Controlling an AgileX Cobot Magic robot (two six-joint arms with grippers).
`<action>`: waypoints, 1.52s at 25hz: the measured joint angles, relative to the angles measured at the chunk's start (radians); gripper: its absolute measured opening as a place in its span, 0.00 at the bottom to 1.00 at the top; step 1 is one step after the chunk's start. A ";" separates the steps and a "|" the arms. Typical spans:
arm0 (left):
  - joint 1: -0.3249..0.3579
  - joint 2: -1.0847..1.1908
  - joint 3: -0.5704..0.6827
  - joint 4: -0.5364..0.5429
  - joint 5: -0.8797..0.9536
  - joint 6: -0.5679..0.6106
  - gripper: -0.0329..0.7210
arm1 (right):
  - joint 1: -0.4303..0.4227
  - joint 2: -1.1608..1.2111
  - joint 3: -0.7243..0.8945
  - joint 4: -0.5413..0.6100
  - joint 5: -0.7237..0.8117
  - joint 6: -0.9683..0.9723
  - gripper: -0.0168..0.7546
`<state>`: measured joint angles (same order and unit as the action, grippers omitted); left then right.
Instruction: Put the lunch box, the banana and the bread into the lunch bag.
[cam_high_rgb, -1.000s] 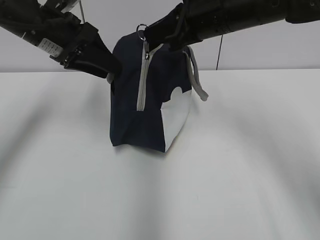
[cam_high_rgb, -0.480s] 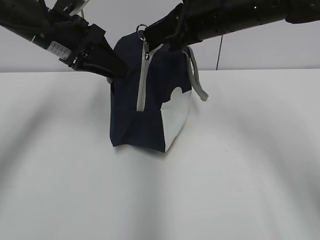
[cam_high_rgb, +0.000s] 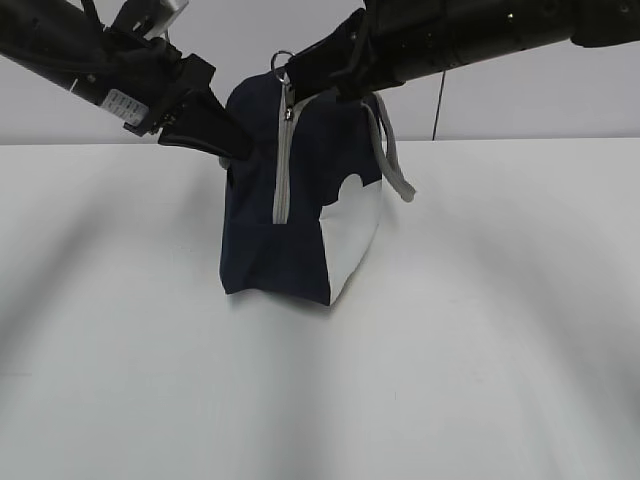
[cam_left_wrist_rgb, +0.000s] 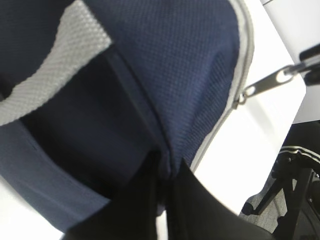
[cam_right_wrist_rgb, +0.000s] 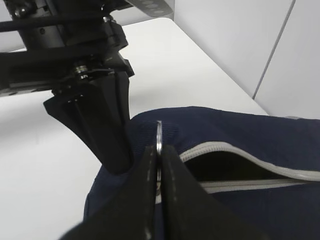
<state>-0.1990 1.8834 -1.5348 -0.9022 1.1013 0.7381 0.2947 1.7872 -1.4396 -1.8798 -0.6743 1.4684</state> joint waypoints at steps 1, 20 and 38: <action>0.000 0.000 0.000 0.001 0.001 0.000 0.05 | 0.000 0.000 0.000 0.000 -0.010 0.004 0.00; 0.000 0.000 -0.001 -0.005 0.058 -0.002 0.05 | 0.000 -0.021 -0.028 0.038 0.086 0.033 0.00; -0.001 -0.013 -0.002 0.095 0.084 -0.105 0.05 | 0.000 -0.010 -0.038 0.086 0.162 0.037 0.00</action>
<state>-0.2002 1.8708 -1.5366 -0.8073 1.1849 0.6326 0.2947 1.7774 -1.4779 -1.7941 -0.5120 1.5054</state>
